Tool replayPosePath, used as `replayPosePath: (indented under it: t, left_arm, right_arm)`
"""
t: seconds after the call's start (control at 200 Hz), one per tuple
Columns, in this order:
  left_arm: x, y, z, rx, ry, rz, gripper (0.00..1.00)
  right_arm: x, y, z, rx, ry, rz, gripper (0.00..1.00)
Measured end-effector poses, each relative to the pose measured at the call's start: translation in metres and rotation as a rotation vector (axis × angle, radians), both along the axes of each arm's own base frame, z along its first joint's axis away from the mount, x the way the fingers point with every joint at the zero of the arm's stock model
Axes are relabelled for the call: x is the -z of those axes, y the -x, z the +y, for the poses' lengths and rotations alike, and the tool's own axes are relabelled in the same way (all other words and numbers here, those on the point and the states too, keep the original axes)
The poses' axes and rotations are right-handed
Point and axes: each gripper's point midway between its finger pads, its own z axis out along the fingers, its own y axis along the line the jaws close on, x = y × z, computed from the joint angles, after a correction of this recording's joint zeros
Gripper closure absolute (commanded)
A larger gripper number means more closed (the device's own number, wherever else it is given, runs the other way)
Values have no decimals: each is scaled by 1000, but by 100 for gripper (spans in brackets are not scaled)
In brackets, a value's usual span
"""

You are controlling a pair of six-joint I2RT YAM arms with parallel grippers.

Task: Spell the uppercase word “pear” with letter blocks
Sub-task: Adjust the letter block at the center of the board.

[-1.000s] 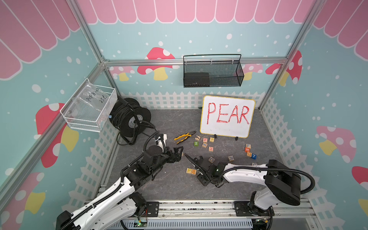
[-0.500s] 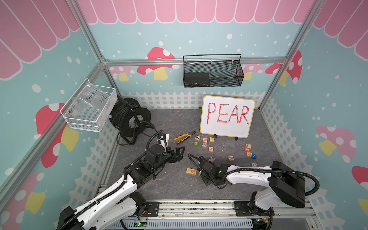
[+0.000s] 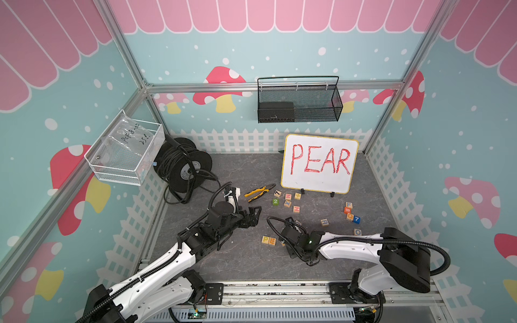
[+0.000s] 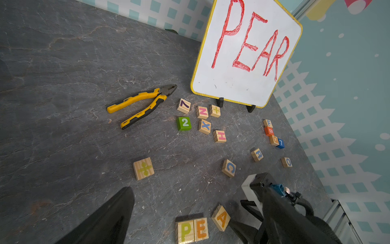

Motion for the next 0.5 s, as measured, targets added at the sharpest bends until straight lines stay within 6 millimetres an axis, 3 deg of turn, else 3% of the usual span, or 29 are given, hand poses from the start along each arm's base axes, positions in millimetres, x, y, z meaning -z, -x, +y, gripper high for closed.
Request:
replayPosePath:
  t: [0.5]
  left_arm:
    - [-1, 0, 0, 7, -6, -6, 3]
  right_arm:
    - [0, -26, 0, 134, -50, -37, 48]
